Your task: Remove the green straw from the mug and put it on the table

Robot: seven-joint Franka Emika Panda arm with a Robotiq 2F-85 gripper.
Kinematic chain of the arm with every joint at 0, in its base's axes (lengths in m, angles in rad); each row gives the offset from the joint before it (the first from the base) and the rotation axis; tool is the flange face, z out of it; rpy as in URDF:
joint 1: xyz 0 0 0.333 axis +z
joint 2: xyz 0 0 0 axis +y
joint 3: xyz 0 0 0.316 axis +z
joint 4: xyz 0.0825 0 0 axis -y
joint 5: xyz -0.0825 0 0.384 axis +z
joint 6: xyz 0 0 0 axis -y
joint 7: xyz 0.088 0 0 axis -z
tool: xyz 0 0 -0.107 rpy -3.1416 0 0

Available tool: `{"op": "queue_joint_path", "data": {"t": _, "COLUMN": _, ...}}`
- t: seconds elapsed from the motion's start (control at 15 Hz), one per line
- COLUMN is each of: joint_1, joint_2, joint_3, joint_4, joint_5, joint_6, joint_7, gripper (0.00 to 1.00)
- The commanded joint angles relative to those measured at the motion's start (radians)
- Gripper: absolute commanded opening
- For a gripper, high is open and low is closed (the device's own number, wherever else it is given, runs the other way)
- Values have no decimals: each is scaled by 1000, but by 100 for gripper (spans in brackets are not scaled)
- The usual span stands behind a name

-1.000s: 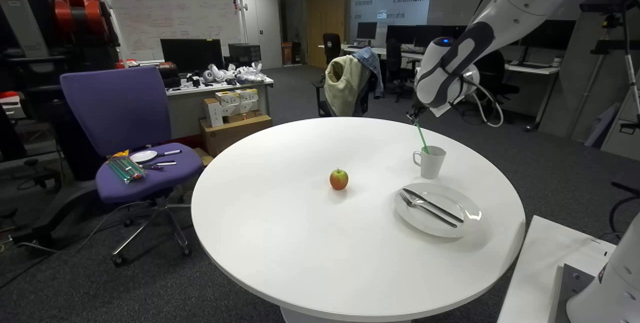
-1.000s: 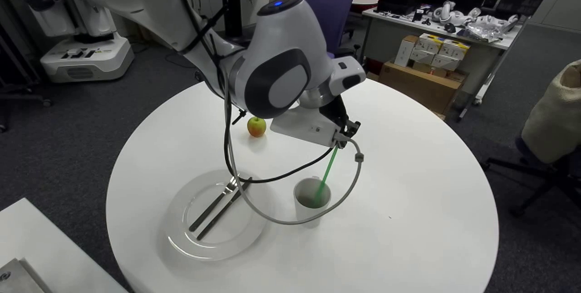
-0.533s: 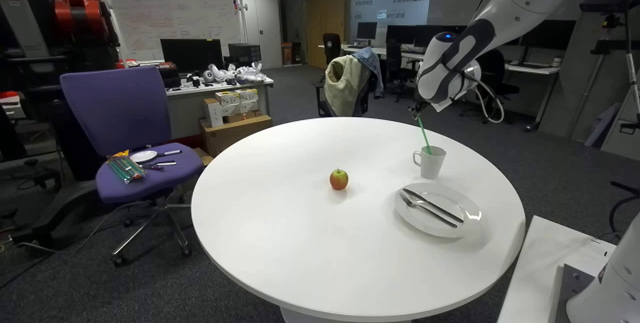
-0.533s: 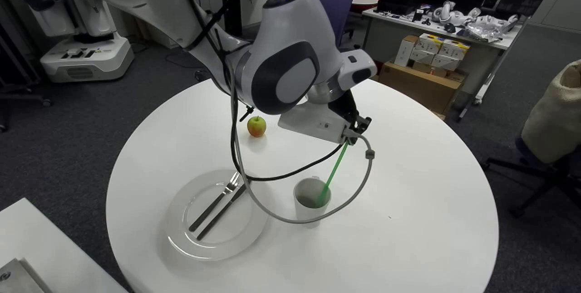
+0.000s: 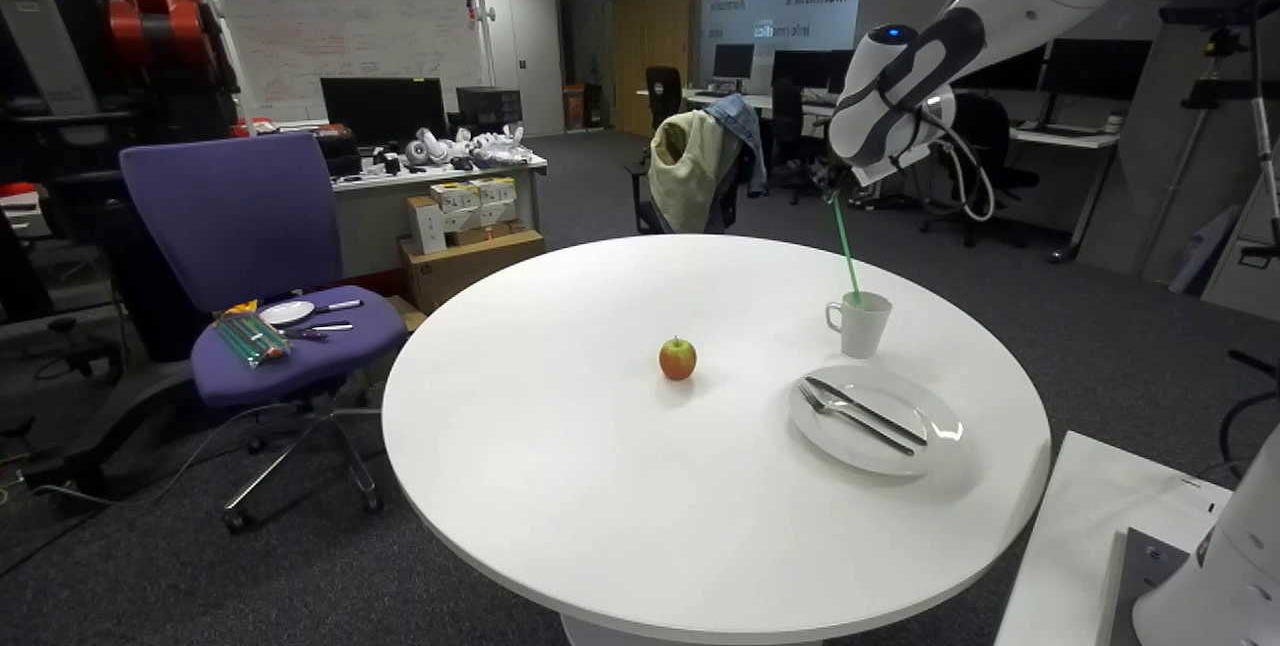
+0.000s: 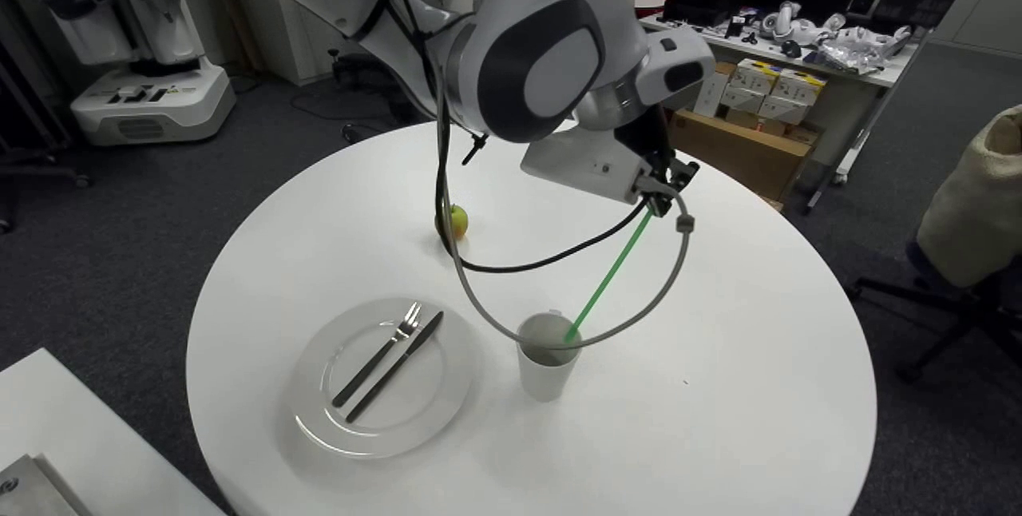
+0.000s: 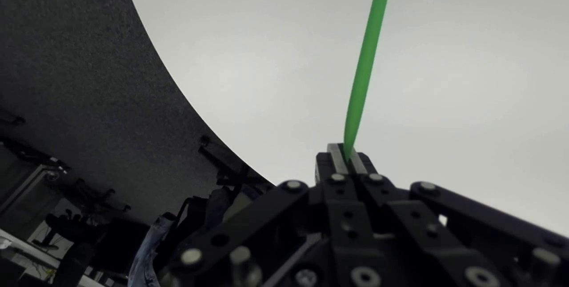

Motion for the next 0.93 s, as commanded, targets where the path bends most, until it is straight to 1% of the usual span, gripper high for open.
{"op": "queue_joint_path", "data": {"t": 0.0, "joint_1": 10, "joint_2": 0, "joint_3": 31, "joint_4": 73, "joint_5": 104, "joint_6": -150, "joint_7": 51, "gripper": 0}}
{"op": "queue_joint_path", "data": {"t": 0.13, "joint_1": 8, "joint_2": 2, "joint_3": 70, "joint_4": 100, "joint_5": 194, "joint_6": -239, "joint_7": 75, "gripper": 0}}
{"op": "queue_joint_path", "data": {"t": 0.27, "joint_1": 16, "joint_2": 5, "joint_3": 86, "joint_4": 123, "joint_5": 253, "joint_6": -286, "joint_7": 98, "gripper": 0}}
{"op": "queue_joint_path", "data": {"t": 0.53, "joint_1": 28, "joint_2": 13, "joint_3": 93, "joint_4": 171, "joint_5": 298, "joint_6": -333, "joint_7": 133, "gripper": 0}}
{"op": "queue_joint_path", "data": {"t": 0.87, "joint_1": 25, "joint_2": 20, "joint_3": 92, "joint_4": 203, "joint_5": 322, "joint_6": -382, "joint_7": 149, "gripper": 0}}
